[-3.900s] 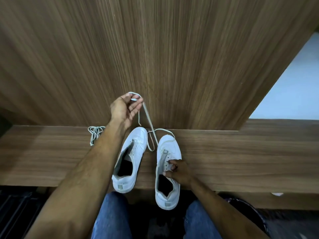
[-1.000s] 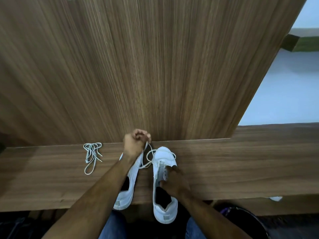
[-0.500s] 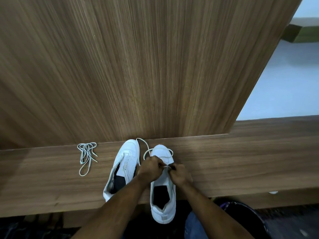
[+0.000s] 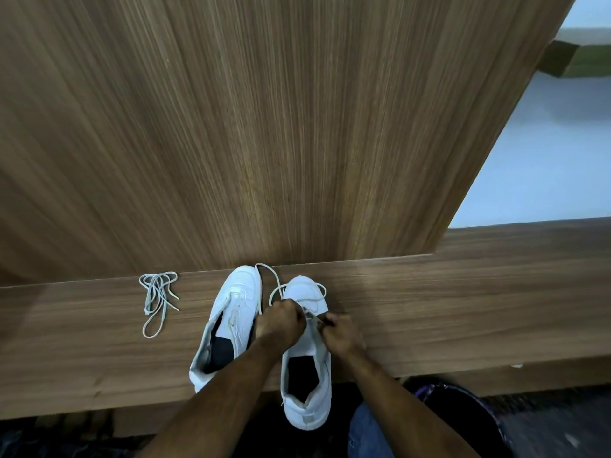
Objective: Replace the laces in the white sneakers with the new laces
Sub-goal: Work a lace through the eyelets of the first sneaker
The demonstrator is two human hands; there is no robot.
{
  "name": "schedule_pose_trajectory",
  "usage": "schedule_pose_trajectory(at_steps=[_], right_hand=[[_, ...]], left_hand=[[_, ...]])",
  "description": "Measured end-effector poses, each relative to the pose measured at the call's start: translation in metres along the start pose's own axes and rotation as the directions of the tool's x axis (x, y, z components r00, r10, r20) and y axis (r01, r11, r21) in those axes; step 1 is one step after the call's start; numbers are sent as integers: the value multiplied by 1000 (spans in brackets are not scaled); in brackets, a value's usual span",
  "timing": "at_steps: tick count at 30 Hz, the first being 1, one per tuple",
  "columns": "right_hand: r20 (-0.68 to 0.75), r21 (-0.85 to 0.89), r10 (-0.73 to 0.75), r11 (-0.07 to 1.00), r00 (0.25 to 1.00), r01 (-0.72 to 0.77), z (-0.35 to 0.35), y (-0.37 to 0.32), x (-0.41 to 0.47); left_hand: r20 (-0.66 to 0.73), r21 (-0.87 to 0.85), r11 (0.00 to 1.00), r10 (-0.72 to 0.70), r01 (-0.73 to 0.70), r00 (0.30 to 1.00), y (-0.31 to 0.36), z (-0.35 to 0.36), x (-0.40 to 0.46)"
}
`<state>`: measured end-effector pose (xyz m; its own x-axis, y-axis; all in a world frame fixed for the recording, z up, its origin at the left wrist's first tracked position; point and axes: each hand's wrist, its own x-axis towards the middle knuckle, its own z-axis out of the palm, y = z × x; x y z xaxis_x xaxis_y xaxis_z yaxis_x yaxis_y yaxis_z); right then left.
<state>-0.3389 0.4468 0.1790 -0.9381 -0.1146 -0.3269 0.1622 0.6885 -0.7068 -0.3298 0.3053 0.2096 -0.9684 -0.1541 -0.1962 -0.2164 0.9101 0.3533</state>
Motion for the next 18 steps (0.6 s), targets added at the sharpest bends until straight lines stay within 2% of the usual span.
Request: schedule_pose_trajectory(at_steps=[12,15,18], right_hand=[[21,-3,-73,997,997,73,6,7,8],[54,158,-31,987,998,22,4,8,17],[100,166,-17,986,995,0,1,9,28]], left_hand=[[-21,31,998,58,-58,998,-1,3,0],[-30,33,999,23,-22,999,4,4,1],[-40,72,997,13,-10,999,4,5,1]])
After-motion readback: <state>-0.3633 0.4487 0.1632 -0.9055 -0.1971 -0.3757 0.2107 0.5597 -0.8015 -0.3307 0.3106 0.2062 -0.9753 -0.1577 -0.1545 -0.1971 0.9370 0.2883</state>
